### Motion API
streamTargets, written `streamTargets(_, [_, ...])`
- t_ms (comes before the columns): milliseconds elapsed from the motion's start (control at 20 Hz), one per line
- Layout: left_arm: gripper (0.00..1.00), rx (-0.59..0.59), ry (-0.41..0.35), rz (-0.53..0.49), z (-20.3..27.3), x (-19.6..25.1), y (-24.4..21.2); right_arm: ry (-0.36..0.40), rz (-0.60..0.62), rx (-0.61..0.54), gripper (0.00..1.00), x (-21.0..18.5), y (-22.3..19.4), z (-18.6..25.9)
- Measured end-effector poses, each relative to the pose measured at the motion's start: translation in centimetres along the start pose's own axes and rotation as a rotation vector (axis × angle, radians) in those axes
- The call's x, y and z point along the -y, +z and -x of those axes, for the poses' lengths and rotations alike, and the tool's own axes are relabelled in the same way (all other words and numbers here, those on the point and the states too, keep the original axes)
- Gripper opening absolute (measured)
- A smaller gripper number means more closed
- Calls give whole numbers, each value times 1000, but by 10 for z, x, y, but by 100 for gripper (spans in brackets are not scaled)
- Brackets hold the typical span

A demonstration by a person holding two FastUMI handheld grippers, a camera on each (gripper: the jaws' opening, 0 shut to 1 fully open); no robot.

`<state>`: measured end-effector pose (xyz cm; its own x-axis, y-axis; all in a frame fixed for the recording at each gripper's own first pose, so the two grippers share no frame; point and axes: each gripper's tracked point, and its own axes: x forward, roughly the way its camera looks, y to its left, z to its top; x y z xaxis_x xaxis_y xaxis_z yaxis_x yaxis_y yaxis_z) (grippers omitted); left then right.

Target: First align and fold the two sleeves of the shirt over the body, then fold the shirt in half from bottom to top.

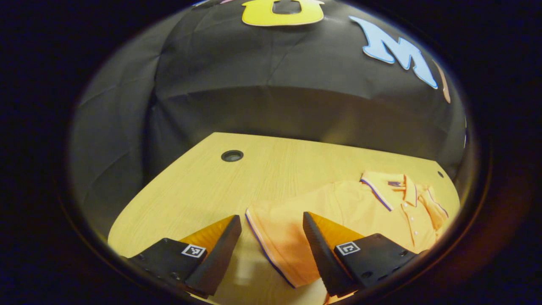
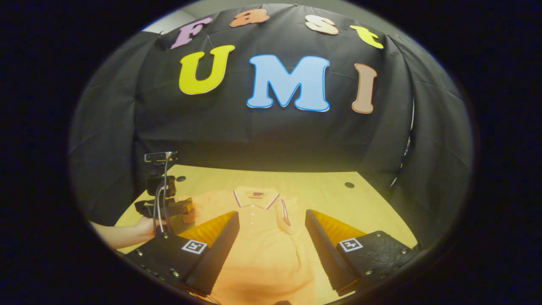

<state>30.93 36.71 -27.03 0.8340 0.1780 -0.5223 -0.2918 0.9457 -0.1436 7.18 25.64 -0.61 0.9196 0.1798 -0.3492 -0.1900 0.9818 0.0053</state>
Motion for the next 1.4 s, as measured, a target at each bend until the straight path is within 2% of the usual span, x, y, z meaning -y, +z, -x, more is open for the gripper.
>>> streamTargets(500, [96, -37, 0, -78, -18, 12, -8, -38, -44, -32, 97, 24, -16, 13])
streamTargets(600, [81, -46, -4, -86, -19, 18, -10, -33, -69, -34, 97, 25, -17, 13])
streamTargets(650, [67, -46, -7, -91, -20, 20, -10, -33, -75, -35, 97, 26, -19, 13])
streamTargets(700, [61, -46, -4, -96, -20, 23, -9, -33, -78, -36, 97, 27, -19, 12])
streamTargets(750, [41, -44, -5, -98, -20, 25, -9, -34, -81, -36, 97, 29, -21, 13])
streamTargets(800, [31, -46, -4, -102, -21, 26, -9, -35, -84, -33, 97, 30, -20, 13])
streamTargets(850, [17, -45, 0, -107, -21, 27, -9, -40, -87, -30, 97, 33, -20, 14])
streamTargets(950, [6, -44, 9, -120, -21, 28, -8, -45, -103, -29, 95, 37, -22, 15])
streamTargets(1150, [6, -4, -5, -127, -10, 42, 11, -62, -110, -32, 97, 47, -25, 13])
streamTargets(1250, [7, 27, -34, -144, 0, 58, 25, -61, -117, -37, 99, 49, -27, 10])
streamTargets(1300, [7, 40, -50, -154, 4, 68, 31, -60, -123, -38, 95, 49, -26, 9])
streamTargets(1400, [6, 59, -87, -174, 11, 88, 40, -60, -134, -40, 97, 48, -27, 6])
